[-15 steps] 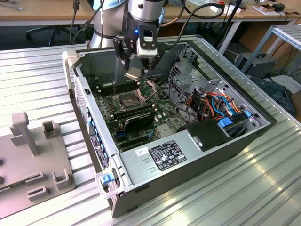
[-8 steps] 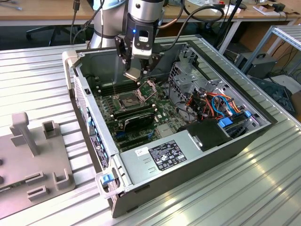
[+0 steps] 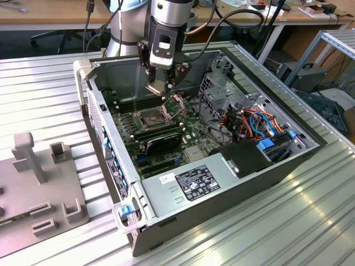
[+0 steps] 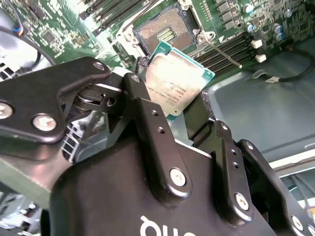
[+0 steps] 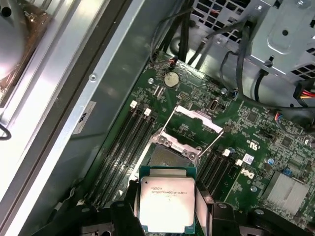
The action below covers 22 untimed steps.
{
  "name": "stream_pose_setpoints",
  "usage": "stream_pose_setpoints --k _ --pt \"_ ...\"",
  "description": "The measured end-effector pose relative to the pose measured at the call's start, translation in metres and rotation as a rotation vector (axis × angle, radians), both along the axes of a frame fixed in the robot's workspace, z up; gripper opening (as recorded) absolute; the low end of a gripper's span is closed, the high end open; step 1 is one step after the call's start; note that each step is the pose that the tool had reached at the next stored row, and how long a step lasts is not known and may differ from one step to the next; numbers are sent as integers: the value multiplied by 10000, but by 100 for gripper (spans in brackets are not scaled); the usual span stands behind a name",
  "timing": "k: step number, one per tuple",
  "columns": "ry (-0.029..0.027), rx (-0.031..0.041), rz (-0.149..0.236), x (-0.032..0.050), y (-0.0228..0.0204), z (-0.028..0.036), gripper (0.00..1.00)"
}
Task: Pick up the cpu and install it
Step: 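Place the cpu into insertion slot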
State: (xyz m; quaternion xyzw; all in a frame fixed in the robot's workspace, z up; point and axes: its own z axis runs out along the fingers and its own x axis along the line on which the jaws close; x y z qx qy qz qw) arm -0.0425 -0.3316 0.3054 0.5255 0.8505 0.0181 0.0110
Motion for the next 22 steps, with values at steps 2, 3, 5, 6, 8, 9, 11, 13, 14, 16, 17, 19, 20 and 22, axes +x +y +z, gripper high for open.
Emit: stream_pose_setpoints --k 2,3,5,6,8,9,11,13,14,16,17,19,20,22 --pt "1 0 -270 0 0 -1 55" --pt "1 0 -389 0 0 -1 55" --pt "0 0 -679 0 0 -2 55" --pt "1 0 -871 0 0 -2 55" --pt "0 0 -1108 0 0 -3 55" --pt "0 0 -1304 0 0 -3 55" --pt "1 0 -1608 0 0 -4 55" --pt "1 0 -1850 0 0 -5 55" --pt "1 -1 -1981 0 0 -6 55" --pt "0 0 -2292 0 0 -7 55" --pt "0 0 -2488 0 0 -8 55" --pt "0 0 -2959 0 0 -10 55" --pt "0 1 -3224 0 0 -11 55" --pt "1 -1 -3538 0 0 -12 55"
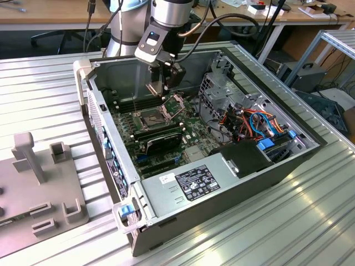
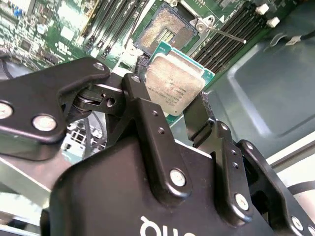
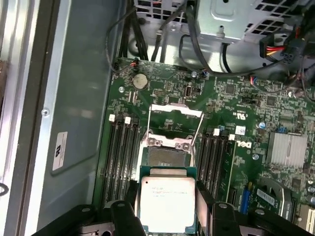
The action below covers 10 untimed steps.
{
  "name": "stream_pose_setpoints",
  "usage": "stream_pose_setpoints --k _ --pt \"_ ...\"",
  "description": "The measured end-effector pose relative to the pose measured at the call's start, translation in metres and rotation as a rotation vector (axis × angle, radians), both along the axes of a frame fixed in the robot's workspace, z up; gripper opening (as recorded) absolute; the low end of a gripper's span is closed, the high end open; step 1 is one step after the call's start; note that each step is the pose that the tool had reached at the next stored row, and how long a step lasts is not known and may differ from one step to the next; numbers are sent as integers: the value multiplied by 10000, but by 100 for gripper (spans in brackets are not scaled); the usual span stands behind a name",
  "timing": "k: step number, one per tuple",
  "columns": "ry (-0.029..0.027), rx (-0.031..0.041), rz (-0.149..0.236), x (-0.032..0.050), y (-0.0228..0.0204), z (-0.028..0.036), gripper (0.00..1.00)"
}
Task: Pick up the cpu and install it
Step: 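Place the cpu into insertion slot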
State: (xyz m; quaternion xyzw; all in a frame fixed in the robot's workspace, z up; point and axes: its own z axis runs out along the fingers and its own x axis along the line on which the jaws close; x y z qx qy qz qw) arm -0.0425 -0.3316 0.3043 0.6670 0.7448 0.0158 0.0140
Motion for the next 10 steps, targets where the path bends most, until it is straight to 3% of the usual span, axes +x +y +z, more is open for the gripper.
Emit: stream_pose_setpoints --k 3,10 --pt "0 1 -733 0 0 -3 55" --pt "-1 1 -762 -2 0 -8 55"
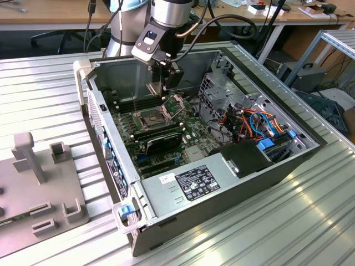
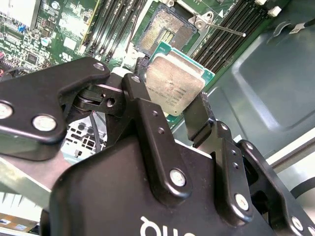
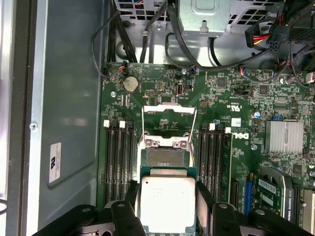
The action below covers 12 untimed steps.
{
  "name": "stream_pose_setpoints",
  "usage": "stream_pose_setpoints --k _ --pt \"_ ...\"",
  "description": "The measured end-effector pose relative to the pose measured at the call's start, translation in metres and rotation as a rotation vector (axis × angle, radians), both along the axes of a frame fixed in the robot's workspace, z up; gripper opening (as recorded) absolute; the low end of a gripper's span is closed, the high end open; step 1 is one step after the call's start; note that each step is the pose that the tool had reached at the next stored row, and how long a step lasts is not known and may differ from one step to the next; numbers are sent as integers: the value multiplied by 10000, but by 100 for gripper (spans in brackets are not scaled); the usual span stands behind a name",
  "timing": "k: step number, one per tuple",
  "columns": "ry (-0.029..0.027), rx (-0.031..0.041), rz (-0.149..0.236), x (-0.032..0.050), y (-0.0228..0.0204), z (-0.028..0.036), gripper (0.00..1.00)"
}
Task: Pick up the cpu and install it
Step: 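Place the cpu into insertion slot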
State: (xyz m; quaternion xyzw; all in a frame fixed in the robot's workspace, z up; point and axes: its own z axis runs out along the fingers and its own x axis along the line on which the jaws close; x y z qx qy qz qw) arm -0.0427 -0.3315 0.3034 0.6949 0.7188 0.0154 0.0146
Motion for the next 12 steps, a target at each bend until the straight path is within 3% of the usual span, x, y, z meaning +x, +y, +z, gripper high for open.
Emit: stream_pose_setpoints --k 12 --pt "-1 2 0 0 0 -28 55"
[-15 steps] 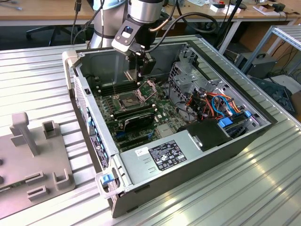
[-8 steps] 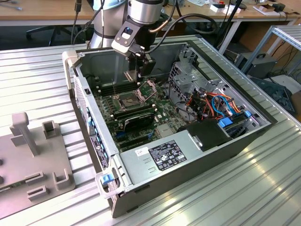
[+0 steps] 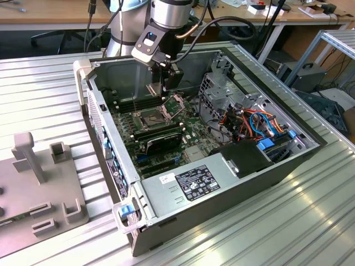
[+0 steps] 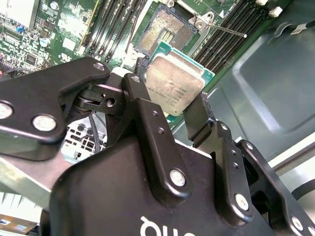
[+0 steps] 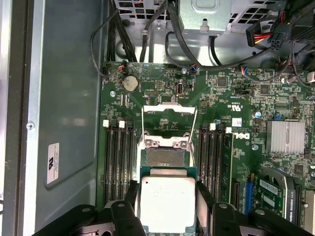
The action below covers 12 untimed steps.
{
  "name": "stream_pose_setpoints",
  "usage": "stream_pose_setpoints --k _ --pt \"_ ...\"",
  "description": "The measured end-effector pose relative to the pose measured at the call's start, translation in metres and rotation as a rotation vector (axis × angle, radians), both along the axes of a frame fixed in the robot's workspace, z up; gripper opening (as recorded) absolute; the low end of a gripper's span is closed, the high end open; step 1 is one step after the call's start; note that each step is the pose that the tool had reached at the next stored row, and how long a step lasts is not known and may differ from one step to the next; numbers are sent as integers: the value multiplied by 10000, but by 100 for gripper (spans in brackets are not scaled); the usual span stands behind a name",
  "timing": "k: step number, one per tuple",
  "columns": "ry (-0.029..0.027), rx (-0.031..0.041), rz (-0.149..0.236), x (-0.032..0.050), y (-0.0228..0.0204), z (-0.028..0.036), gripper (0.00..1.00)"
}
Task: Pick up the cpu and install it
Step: 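Place the cpu into insertion slot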
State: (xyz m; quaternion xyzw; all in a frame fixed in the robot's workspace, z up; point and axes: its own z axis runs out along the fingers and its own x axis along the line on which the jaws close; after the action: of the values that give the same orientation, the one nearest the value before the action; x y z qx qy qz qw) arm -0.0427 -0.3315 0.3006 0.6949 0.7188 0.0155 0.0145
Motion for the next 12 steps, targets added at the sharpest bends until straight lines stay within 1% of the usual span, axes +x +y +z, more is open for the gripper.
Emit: stream_pose_setpoints --k 6,8,12 --pt "2 -3 0 0 0 -54 55" --pt "2 -3 0 0 -1 -86 55" --pt "2 -3 0 0 0 -97 55"
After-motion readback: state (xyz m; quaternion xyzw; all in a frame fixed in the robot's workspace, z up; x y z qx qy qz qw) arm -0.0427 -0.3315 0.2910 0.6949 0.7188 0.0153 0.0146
